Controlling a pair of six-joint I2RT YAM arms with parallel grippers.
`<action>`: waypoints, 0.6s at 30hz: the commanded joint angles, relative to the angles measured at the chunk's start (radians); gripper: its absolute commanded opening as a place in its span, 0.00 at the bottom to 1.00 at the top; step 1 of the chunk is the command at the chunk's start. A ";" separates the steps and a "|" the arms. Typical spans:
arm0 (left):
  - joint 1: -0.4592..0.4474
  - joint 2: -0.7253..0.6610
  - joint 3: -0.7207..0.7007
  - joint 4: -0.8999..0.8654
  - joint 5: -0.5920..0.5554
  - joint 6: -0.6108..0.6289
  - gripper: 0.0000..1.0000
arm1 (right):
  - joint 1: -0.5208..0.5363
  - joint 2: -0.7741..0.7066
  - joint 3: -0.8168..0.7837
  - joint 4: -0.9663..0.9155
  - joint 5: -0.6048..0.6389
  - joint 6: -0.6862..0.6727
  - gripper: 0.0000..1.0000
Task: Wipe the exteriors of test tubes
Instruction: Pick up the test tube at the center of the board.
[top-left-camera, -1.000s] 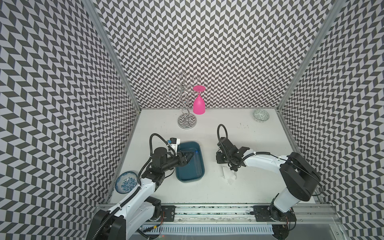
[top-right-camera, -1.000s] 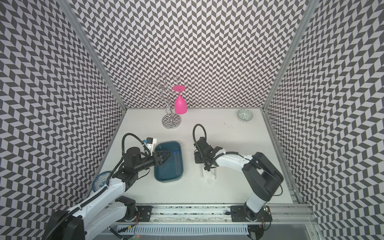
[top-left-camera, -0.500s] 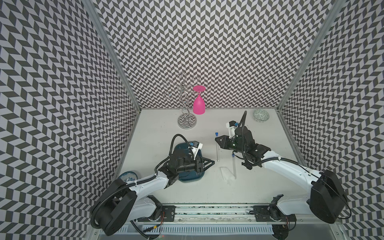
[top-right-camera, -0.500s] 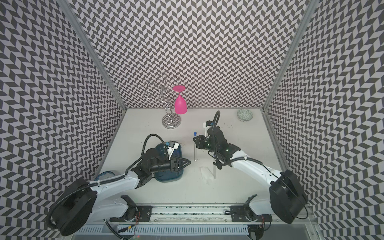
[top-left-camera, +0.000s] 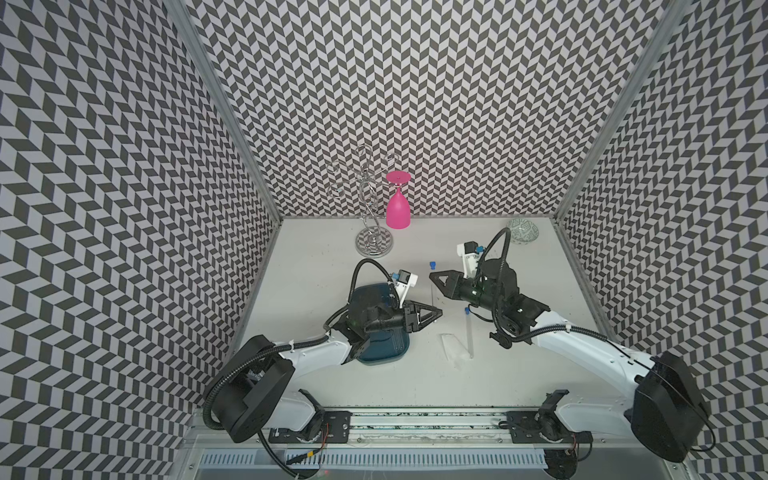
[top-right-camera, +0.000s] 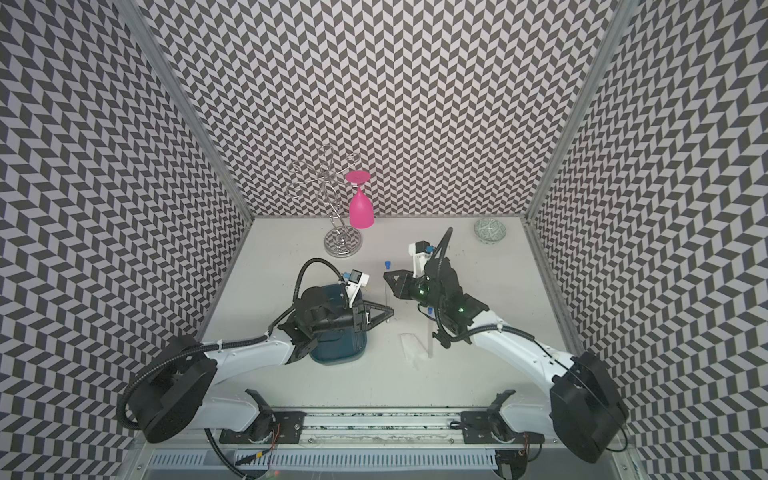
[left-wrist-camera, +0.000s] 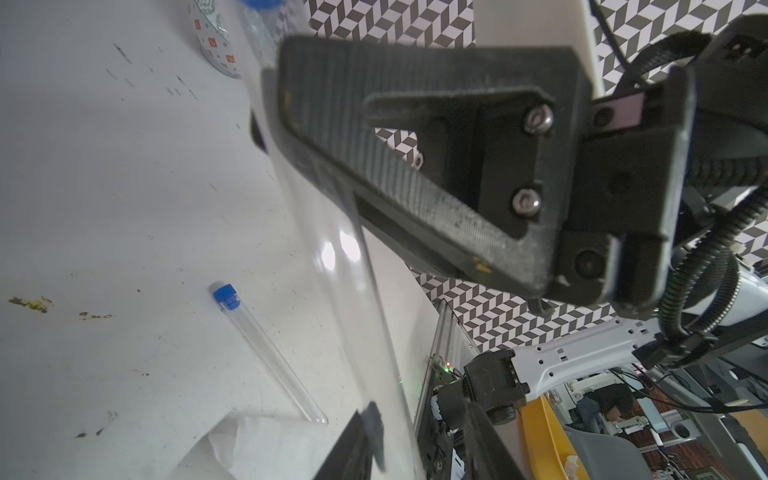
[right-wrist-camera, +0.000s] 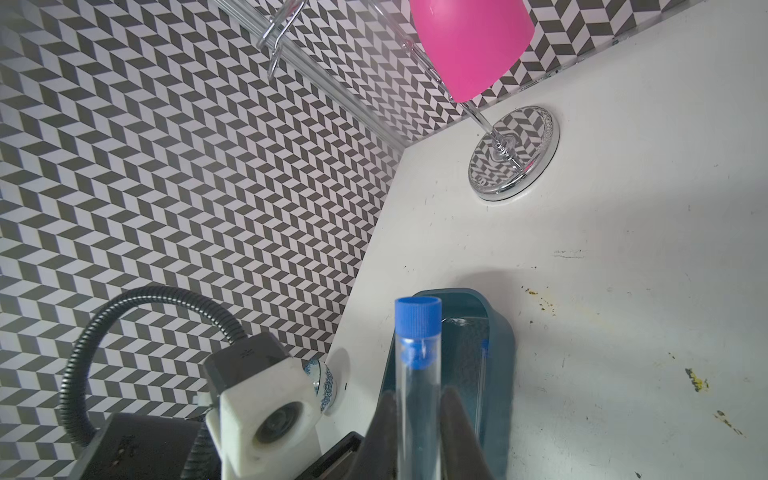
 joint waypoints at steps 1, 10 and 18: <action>-0.004 0.003 0.002 0.041 -0.013 -0.016 0.31 | -0.002 -0.031 -0.017 0.118 -0.017 0.023 0.17; -0.008 0.013 -0.014 0.058 -0.024 -0.036 0.13 | -0.003 -0.067 -0.077 0.188 -0.021 0.039 0.16; -0.006 -0.002 -0.026 0.036 -0.059 -0.033 0.11 | -0.002 -0.116 -0.090 0.135 0.026 0.005 0.53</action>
